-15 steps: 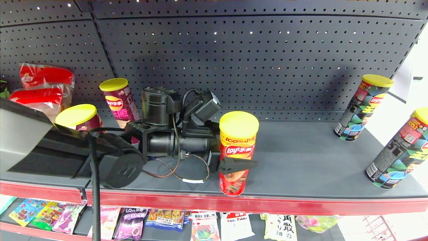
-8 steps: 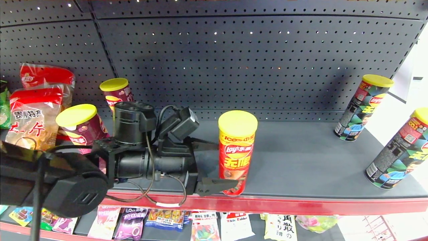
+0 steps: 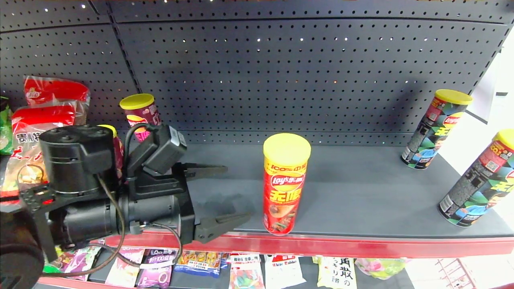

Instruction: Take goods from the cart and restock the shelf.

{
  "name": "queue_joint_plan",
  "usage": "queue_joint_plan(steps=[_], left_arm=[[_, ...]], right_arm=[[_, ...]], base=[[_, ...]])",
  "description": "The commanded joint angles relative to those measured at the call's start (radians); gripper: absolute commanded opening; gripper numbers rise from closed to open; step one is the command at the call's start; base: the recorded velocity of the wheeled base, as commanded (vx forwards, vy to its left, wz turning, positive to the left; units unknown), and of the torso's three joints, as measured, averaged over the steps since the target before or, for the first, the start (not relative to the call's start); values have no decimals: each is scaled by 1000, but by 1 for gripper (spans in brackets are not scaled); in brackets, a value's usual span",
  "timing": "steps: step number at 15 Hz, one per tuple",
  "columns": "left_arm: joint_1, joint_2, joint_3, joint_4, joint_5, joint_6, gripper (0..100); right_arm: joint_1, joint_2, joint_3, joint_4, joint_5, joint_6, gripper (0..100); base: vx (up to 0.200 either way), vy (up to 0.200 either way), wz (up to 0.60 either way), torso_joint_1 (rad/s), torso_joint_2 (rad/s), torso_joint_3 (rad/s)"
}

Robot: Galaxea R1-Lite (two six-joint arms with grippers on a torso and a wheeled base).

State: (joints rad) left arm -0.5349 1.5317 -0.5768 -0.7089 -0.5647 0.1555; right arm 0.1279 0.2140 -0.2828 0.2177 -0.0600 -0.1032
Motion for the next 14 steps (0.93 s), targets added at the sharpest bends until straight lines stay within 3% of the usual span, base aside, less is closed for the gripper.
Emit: queue_joint_plan(steps=[1,2,4,6,9,11,13,14], left_arm=[[-5,-162,87,5,68,1,100],[-5,-225,123,6,126,2,100],[-8,-358,146,59,327,4,100],[-13,-504,127,204,450,7,100],[-14,-771,100,517,506,4,100],[-11,-956,104,700,525,2,100],[-10,-1065,103,812,566,2,100],[-10,-1139,109,868,626,2,100]], right_arm=[[1,48,-24,-3,6,-1,0],[3,94,-53,-3,23,-1,0],[3,205,-134,-3,91,-1,0],[3,304,-216,-3,135,-3,0],[52,435,-306,-3,216,-52,0],[114,567,-380,-17,218,-46,0],[171,694,-420,-98,218,-41,0],[193,847,-438,-236,220,-43,0]], base=[[0,0,0,0,0,0],[0,0,0,0,0,0],[0,0,0,0,0,0],[0,0,0,0,0,0],[0,0,0,0,0,0],[0,0,0,0,0,0],[0,0,0,0,0,0],[0,0,0,0,0,0]])
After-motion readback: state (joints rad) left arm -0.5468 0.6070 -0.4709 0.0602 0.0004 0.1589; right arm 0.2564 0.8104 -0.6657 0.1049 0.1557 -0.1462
